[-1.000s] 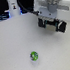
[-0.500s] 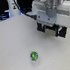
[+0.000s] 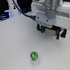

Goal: Open the kcup holder, insert the kcup into the holder, and close the kcup holder

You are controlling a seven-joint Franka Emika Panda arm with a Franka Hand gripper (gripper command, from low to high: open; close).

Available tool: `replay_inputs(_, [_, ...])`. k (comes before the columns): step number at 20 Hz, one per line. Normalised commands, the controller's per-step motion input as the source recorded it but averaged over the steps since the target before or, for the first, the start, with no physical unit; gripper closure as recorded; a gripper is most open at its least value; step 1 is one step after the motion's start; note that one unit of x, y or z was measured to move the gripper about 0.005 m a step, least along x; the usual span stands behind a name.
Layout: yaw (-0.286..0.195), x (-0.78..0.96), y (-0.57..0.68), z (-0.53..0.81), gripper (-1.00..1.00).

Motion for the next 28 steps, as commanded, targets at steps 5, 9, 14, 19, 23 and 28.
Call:
replay_inputs(5, [-0.21, 0.38, -0.59, 0.16, -1.0])
replay_inputs(9, [-0.227, 0.33, -0.57, 0.03, -1.0])
replay_inputs(14, [-0.253, 0.4, -0.4, 0.0, -1.0])
replay_inputs(19, [-0.256, 0.5, -0.19, -0.06, -1.0])
replay_inputs(23, [-0.211, 0.54, -0.11, -0.2, -1.0])
replay_inputs(28, [-0.147, 0.42, -0.24, -0.19, -1.0])
